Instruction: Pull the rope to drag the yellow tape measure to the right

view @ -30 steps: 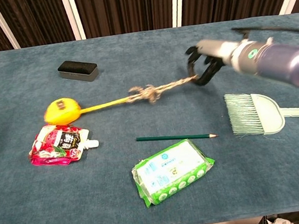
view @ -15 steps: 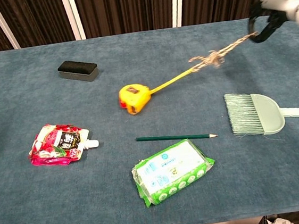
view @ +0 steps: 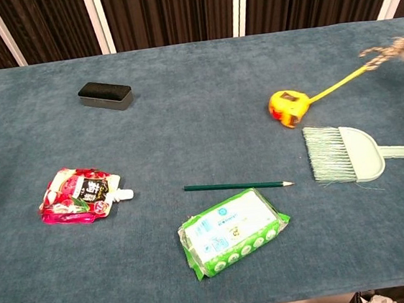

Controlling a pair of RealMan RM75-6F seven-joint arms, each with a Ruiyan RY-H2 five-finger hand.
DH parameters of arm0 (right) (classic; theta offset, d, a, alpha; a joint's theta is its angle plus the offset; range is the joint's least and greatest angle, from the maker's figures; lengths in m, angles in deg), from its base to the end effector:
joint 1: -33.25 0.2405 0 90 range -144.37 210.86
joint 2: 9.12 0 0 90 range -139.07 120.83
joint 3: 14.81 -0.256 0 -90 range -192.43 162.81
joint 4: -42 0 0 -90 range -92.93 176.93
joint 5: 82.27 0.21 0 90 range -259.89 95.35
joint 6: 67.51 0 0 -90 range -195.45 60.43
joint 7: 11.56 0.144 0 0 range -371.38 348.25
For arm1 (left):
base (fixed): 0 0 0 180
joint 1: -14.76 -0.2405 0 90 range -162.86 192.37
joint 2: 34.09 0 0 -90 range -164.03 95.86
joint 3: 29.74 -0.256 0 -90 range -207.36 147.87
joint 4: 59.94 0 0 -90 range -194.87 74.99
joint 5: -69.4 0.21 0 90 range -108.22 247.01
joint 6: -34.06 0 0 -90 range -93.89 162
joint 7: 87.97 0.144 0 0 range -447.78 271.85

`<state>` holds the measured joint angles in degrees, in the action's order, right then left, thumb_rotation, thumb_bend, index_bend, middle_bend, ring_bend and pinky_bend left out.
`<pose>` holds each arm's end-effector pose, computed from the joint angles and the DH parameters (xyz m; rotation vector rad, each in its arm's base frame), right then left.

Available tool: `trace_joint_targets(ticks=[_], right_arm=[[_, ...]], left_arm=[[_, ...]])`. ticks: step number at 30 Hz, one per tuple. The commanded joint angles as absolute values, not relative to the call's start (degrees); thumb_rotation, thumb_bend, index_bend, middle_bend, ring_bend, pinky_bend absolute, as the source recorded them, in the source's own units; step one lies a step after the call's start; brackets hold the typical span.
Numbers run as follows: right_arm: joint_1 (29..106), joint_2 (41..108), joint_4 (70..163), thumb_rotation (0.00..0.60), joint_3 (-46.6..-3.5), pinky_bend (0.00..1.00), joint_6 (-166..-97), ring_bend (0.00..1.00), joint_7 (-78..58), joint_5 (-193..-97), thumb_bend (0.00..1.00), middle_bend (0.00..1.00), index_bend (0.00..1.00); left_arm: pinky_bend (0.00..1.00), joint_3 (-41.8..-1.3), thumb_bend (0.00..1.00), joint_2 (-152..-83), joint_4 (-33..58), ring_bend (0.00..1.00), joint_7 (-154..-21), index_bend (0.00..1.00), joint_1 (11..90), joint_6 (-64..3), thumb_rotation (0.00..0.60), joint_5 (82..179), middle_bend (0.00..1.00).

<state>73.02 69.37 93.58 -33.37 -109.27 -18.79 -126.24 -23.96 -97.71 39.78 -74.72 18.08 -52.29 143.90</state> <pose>-0.3265 -0.4391 0.1713 1.1576 -1.0500 0.6651 -0.3125 0.1786 0.1688 -1.2217 -0.8893 -0.7336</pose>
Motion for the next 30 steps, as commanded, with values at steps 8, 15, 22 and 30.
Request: trace_joint_targets(ticks=[8,15,22,30], right_arm=[[69.4,67.2,87.7,0.600,-33.8,0.14,-107.6,0.00,-15.9,-124.7,0.42,0.00,0.67],[70.2,66.9,90.9,0.600,-34.1,0.14,-108.7,0.00,-15.1,-127.9,0.42,0.00,0.67],[72.5,66.6,100.0,0.600,-34.9,0.14,-111.0,0.00,-15.7,-131.3,0.42,0.00,0.67],[74.7,65.6,114.6,0.600,-35.0,0.13,-112.9,0.00,-18.5,-133.7,0.27,0.00,0.41]], left_arm=[[0.00,-23.9,0.25,-97.8,39.8,0.00,-74.7,0.04,18.1,-52.4,0.600,143.9,0.00],[0.00,-23.9,0.25,-97.8,39.9,0.00,-74.7,0.04,18.0,-52.5,0.600,143.9,0.00],[0.00,-23.9,0.25,-97.7,39.9,0.00,-75.0,0.04,18.1,-52.2,0.600,143.7,0.00],[0.00,-23.9,0.25,-97.4,40.0,0.00,-75.2,0.04,18.0,-52.2,0.600,143.6,0.00]])
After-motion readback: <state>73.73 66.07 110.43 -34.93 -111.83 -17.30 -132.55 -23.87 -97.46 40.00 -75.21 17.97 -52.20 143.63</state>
